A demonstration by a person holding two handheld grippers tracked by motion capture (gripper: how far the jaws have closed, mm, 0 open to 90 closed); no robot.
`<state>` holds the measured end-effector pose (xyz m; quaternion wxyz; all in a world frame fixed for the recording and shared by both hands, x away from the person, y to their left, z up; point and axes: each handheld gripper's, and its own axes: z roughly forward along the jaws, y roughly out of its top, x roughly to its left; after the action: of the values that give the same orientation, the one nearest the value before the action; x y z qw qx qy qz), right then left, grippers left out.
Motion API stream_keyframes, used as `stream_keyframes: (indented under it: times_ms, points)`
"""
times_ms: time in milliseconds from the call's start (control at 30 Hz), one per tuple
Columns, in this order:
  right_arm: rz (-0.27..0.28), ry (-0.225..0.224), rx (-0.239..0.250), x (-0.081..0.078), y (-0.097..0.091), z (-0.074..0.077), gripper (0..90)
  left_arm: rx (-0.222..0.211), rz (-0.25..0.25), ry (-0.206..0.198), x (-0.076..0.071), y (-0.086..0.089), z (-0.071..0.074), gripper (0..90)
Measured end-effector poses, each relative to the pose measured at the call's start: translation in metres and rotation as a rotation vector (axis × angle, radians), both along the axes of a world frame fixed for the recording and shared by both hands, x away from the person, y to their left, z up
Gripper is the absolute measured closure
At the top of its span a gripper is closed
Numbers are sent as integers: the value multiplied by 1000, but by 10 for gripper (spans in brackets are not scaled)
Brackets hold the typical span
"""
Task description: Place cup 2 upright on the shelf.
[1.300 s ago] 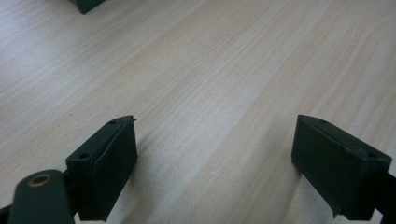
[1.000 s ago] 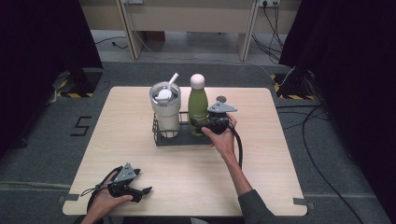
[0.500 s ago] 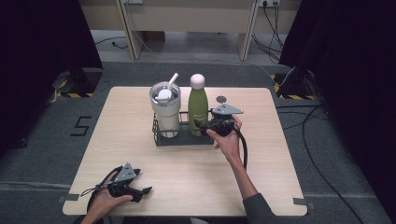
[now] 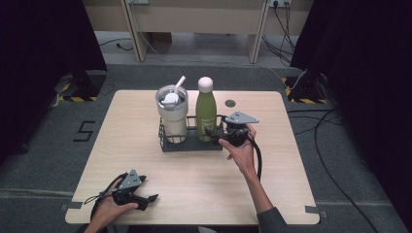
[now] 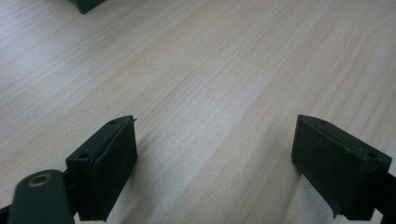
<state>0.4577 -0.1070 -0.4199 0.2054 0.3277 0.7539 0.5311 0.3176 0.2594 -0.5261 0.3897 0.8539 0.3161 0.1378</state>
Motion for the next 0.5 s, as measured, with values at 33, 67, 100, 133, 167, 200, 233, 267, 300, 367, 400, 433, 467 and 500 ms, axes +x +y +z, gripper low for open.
stream_keyframes:
  times_ms: [33,67,100,133,167,200,233,267,300,367,400,433,467,500]
  points:
    - [-2,-1,-3,-1,-1,0,154,0,0,0,0,0,0,137]
    - [0,-1,-1,-2,-1,0,154,0,0,0,0,0,0,137]
    - [1,-5,-3,-3,-1,0,153,0,0,0,0,0,0,137]
    - [1,-4,-5,-5,-2,0,154,0,0,0,0,0,0,137]
    - [1,-4,-6,-6,-3,0,154,0,0,0,0,0,0,137]
    - [2,-8,-8,-7,-3,-1,154,0,0,0,0,0,0,137]
    - [0,-5,-6,-8,-4,-1,154,0,0,0,0,0,0,137]
    - [-1,-7,-8,-9,-5,-1,154,0,0,0,0,0,0,137]
    - [1,-10,-6,-10,-5,-1,154,0,0,0,0,0,0,137]
    - [0,-10,-7,-12,-7,0,154,0,0,0,0,0,0,137]
    - [0,-11,-5,-13,-8,0,154,0,0,0,0,0,0,137]
    - [0,-14,-8,-14,-8,-1,154,0,0,0,0,0,0,137]
    - [-1,-10,-7,-16,-9,-1,154,0,0,0,0,0,0,137]
    - [-1,-10,-6,-17,-10,-1,154,0,0,0,0,0,0,137]
